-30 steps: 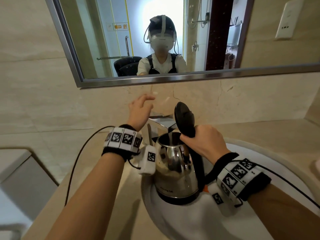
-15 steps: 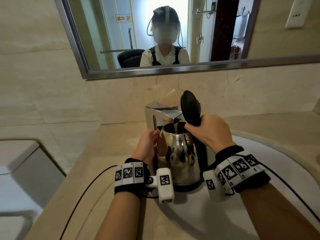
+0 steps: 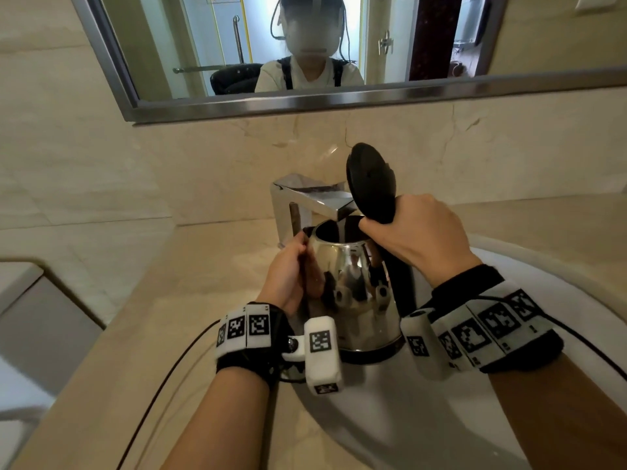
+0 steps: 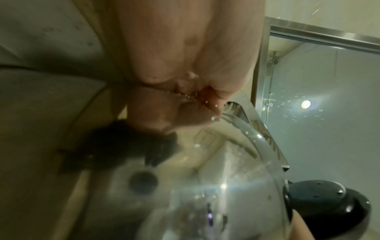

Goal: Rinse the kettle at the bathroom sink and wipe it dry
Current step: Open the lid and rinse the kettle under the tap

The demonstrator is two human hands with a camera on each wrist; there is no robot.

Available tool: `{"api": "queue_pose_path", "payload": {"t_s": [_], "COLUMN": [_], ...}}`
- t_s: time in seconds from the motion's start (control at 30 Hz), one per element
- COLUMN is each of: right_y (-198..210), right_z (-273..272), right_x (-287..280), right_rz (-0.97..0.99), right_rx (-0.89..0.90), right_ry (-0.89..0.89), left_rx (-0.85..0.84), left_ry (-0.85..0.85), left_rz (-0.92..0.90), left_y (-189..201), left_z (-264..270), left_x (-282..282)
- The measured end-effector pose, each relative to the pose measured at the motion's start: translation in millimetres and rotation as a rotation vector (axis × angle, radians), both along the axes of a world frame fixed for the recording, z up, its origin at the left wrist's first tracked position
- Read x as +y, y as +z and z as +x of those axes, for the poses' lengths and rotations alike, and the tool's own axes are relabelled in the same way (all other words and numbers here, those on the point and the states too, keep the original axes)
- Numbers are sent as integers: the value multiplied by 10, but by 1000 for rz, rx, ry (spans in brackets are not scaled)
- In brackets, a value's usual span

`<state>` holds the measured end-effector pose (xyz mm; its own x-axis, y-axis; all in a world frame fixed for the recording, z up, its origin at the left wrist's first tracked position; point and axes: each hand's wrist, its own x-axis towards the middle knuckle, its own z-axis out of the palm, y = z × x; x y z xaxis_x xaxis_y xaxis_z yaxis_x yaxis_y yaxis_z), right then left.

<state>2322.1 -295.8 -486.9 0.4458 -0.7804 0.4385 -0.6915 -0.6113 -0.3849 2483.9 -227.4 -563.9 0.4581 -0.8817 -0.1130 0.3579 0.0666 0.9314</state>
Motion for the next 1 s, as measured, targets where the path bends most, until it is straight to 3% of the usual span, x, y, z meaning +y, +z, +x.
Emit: {"api": "queue_pose_path", "payload": {"t_s": [0.47, 1.0], "right_y": [-94, -118], "right_z": [-6, -32], "right_x": [47, 39], "right_rz": [12, 77], "right_rx": [-10, -21], "right_ry": [-4, -12], "left_rx": [-37, -51], "left_ry": [-9, 81], "left_rz": [-67, 3], "left_y": [2, 17], "left_z": [3, -17], "left_x": [10, 11]}}
